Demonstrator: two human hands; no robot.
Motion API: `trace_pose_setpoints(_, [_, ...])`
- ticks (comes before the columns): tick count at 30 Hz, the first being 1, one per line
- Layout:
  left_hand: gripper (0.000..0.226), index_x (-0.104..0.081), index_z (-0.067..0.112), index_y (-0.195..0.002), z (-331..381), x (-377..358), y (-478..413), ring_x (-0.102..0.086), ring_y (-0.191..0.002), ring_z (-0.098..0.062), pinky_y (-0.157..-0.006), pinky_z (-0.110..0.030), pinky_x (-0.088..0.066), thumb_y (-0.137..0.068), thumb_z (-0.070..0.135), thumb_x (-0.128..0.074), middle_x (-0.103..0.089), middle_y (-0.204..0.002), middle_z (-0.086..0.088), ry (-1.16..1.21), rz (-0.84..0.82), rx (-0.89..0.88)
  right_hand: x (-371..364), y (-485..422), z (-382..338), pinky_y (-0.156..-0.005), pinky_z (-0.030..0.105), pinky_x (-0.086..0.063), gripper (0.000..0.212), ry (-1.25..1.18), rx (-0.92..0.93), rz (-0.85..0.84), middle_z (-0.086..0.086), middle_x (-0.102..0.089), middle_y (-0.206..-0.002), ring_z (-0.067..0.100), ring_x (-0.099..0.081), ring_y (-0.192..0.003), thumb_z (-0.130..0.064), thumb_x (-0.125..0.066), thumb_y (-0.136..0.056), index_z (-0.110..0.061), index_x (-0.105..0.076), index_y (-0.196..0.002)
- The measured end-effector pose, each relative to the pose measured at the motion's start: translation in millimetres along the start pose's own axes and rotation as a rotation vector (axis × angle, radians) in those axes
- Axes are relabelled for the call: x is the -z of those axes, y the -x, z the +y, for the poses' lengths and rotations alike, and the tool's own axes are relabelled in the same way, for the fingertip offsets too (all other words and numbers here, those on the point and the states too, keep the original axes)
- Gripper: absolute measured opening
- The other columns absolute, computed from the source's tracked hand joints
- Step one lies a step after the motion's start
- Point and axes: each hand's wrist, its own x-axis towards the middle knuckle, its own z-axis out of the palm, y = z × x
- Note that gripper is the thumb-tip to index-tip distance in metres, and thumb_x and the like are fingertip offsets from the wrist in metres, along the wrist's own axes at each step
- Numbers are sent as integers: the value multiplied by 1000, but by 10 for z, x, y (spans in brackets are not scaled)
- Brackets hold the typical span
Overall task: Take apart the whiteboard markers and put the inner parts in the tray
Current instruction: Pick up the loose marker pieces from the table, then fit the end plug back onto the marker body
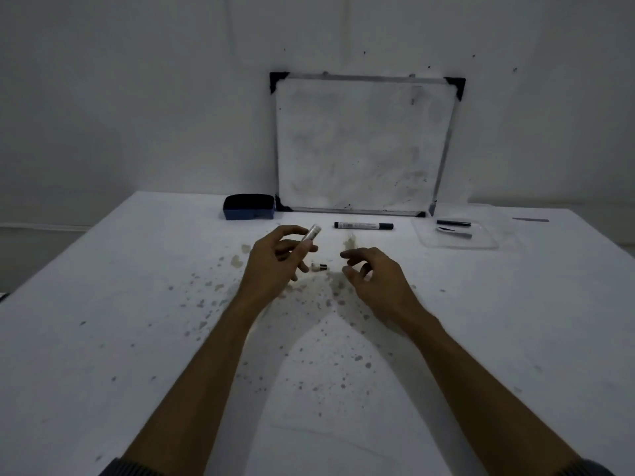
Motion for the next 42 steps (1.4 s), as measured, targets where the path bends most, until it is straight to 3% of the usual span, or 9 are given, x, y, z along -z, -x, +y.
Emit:
trace_pose_setpoints(5, [23, -71, 17, -122, -205, 146, 228, -74, -65, -14, -55, -28, -60, -100, 24, -72, -83, -94, 2, 8, 99, 5, -264, -237, -73, -90, 25, -50, 51, 202, 51, -86, 5, -62, -126, 17, -65, -105, -48, -70, -93, -22, -66, -137])
trace_pose_setpoints(9, [24, -72, 14, -121, -204, 141, 290, -73, -62, -15, -52, -30, -59, -98, 22, -75, -82, -92, 2, 96, 102, 61, -460, -168, -99, -86, 38, -57, 34, 266, 140, 6, 5, -67, -110, 18, -65, -94, -44, -66, -97, -21, -77, -119])
trace_pose_setpoints(13, [21, -77, 25, -114, -170, 44, 332, -75, -62, -16, -50, -26, -57, -94, 31, -79, -79, -97, 6, 67, 15, 61, -367, -68, -30, -71, 10, -47, 26, 161, 101, 43, -14, -65, -95, -1, -61, -78, -46, -68, -96, -27, -78, -110])
trace_pose_setpoints(16, [22, -77, 25, -115, -147, -52, 331, -76, -64, -19, -50, -28, -58, -94, 31, -80, -80, -99, 4, 94, -16, 67, -158, 1, 37, -69, 2, -47, 24, 17, 29, 46, -26, -65, -91, -10, -64, -89, -49, -69, -94, -31, -77, -110])
trace_pose_setpoints(22, [22, -77, 30, -114, -41, -364, 224, -79, -77, -17, -62, -28, -64, -93, 34, -80, -80, -96, 8, 8, -152, 63, 112, 67, 175, -89, 18, -53, 34, -275, -32, 142, -10, -71, -117, 4, -67, -105, -35, -59, -104, -25, -67, -135])
trace_pose_setpoints(27, [23, -76, 34, -116, -77, -510, 100, -70, -86, 2, -67, -9, -54, -93, 38, -77, -76, -102, 21, -303, -85, -111, 260, -9, 245, -68, 17, -55, 22, -504, -100, 211, -5, -79, -97, 2, -71, -76, -29, -67, -100, -19, -73, -119])
trace_pose_setpoints(31, [27, -76, 26, -121, -225, -487, 137, -70, -87, -3, -72, -16, -58, -96, 35, -75, -77, -112, 13, -346, -20, -266, 290, -54, 300, -64, 19, -54, 18, -649, -172, 151, 0, -82, -96, 10, -72, -74, -26, -70, -98, -17, -73, -114])
trace_pose_setpoints(36, [25, -76, 33, -119, -235, -408, 113, -70, -80, -9, -61, -19, -58, -95, 38, -77, -77, -108, 19, -188, -7, -146, 259, -72, 264, -62, 22, -55, 20, -676, -141, 85, -1, -83, -100, 16, -75, -75, -37, -71, -96, -24, -75, -111])
trace_pose_setpoints(42, [23, -77, 38, -117, -225, -382, 80, -73, -74, -11, -63, -20, -59, -94, 41, -77, -78, -103, 19, -122, -108, -93, 197, -50, 221, -50, 23, -54, 23, -573, -78, 97, -7, -82, -101, 18, -74, -64, -44, -71, -96, -27, -72, -112])
